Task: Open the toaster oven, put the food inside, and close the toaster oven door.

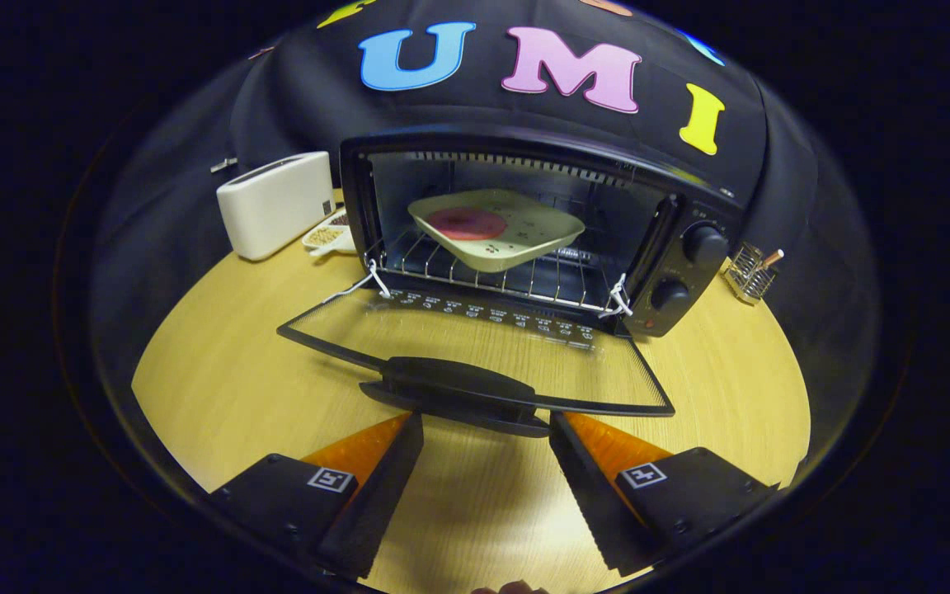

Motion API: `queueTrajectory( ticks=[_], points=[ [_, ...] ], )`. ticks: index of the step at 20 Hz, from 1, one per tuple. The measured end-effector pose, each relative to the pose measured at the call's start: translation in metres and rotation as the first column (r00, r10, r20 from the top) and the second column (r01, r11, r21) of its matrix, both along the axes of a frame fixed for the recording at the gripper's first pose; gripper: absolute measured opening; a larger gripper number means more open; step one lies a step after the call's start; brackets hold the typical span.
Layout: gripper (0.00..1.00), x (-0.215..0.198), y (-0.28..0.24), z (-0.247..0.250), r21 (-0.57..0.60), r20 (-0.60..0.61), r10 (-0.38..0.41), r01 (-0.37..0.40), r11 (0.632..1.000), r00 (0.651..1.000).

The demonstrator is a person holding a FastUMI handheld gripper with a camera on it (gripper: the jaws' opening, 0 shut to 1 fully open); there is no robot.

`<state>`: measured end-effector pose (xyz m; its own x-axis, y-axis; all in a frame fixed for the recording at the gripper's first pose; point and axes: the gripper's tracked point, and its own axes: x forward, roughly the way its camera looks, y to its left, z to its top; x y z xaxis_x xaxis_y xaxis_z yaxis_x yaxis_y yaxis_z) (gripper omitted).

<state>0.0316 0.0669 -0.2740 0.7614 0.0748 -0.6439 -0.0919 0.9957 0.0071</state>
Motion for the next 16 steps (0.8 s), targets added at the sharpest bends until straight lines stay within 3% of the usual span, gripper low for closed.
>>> queueTrajectory(
  ticks=[7, 12, 16],
  points=[
    [1.00, 0.019, -0.006, 0.059, 0.000, 0.109, 0.030, -0.031, 1.000, 0.994],
    [1.00, 0.037, -0.012, 0.091, 0.023, 0.177, -0.028, 0.024, 0.999, 0.984],
    [1.00, 0.041, -0.019, 0.137, 0.099, 0.292, -0.105, 0.079, 0.992, 0.951]
  ],
)
